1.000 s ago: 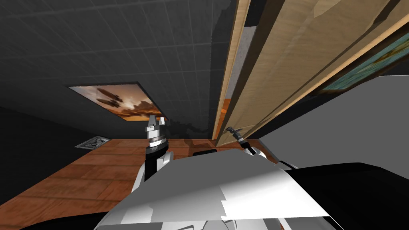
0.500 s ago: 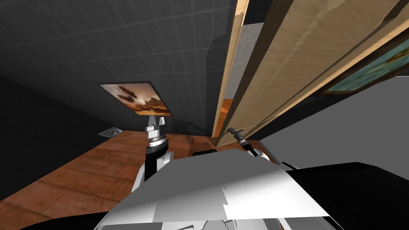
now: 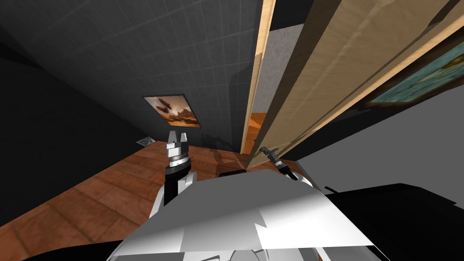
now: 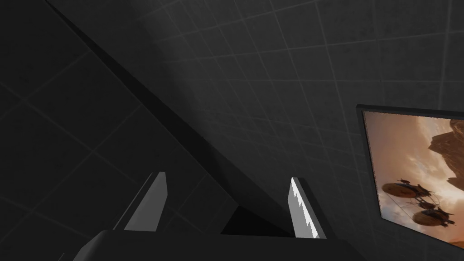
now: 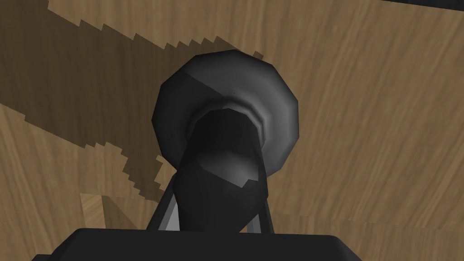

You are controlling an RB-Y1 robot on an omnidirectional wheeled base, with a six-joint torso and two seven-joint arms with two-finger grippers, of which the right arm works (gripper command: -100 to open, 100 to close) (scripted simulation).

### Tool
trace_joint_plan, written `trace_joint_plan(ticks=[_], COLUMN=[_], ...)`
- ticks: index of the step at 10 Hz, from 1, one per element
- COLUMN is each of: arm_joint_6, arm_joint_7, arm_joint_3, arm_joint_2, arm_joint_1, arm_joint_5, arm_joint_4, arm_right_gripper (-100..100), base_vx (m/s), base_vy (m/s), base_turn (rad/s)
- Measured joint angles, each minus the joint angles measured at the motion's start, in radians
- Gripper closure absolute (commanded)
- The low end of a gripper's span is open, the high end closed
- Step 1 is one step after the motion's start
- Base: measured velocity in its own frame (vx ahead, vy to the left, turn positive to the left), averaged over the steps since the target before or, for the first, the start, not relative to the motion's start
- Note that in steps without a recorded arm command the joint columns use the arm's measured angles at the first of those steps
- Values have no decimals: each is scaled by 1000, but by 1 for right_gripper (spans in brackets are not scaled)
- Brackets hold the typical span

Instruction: Pull the door open

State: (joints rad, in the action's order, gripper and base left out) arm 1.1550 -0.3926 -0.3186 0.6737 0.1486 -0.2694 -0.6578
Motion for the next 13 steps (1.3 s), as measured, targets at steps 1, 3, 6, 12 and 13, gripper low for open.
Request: trace_joint_plan(ticks=[1, 3, 6, 12, 13], arm_joint_6=[9, 29, 98, 241, 259], arm_joint_7=[-3, -8, -14, -25, -25], arm_joint_3=[-3, -4, 8, 37, 41], arm_joint_2=[9, 5, -1, -7, -10], arm_joint_1=[11, 13, 40, 127, 137], arm_joint_5=[-4, 0, 5, 20, 21], arm_joint_4=[-5, 19, 63, 126, 137], arm_right_gripper=[100, 100, 100, 100, 100], base_vx=[-95, -81, -85, -95, -83], base_vy=[-39, -45, -55, -55, -52], base_turn=[42, 138, 172, 150, 175])
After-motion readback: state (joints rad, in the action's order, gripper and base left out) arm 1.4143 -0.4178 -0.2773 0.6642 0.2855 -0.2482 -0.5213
